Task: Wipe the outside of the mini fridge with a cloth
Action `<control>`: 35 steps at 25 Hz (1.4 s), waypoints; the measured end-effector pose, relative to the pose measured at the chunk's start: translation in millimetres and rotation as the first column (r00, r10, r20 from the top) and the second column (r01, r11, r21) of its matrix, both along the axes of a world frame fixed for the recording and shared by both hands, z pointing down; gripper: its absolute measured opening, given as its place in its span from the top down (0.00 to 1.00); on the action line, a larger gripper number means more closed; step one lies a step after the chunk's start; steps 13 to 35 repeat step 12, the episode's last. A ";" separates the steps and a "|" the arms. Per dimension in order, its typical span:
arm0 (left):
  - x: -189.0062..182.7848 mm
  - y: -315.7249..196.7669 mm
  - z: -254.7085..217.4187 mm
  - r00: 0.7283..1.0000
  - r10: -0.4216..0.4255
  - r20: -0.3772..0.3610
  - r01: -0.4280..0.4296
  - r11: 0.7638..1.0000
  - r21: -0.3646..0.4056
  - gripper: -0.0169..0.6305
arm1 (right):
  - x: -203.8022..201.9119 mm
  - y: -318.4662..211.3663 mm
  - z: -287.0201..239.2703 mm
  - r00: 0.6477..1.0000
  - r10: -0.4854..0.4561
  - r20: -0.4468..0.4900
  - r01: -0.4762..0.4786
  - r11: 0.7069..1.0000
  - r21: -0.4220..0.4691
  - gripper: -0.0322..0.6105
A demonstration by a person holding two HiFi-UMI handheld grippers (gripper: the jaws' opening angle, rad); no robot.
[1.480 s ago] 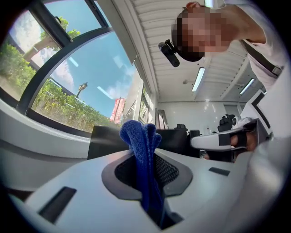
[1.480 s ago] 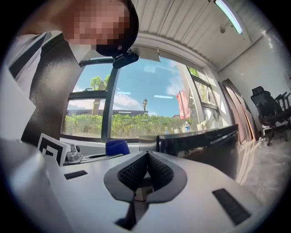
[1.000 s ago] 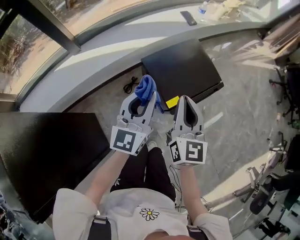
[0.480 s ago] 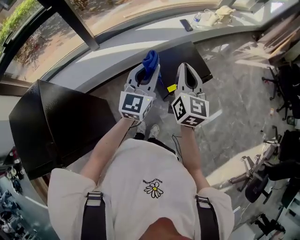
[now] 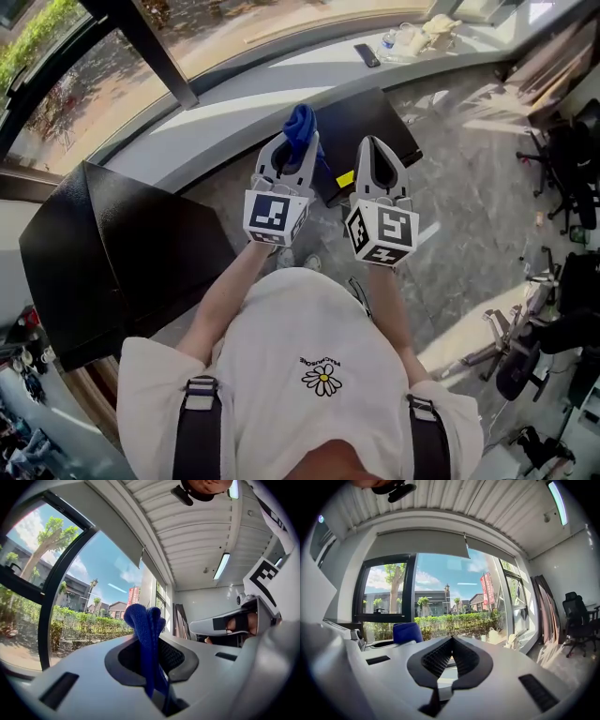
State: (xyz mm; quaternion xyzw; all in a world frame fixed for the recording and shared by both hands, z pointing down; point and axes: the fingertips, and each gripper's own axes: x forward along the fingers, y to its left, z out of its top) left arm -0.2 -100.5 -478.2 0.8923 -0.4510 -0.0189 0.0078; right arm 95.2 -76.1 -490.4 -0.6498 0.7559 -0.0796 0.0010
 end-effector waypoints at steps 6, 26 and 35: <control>-6.9 -0.8 -4.3 1.000 -0.031 -0.003 0.031 1.000 -0.004 0.89 | 0.9 2.9 -3.4 1.000 0.005 0.001 -0.005 1.000 0.007 0.93; -15.3 14.9 16.7 0.999 -0.017 0.034 0.019 0.999 -0.039 0.89 | -13.0 11.3 1.7 0.999 -0.031 0.044 0.031 1.000 0.003 0.93; -15.3 14.9 16.7 0.999 -0.017 0.034 0.019 0.999 -0.039 0.89 | -13.0 11.3 1.7 0.999 -0.031 0.044 0.031 1.000 0.003 0.93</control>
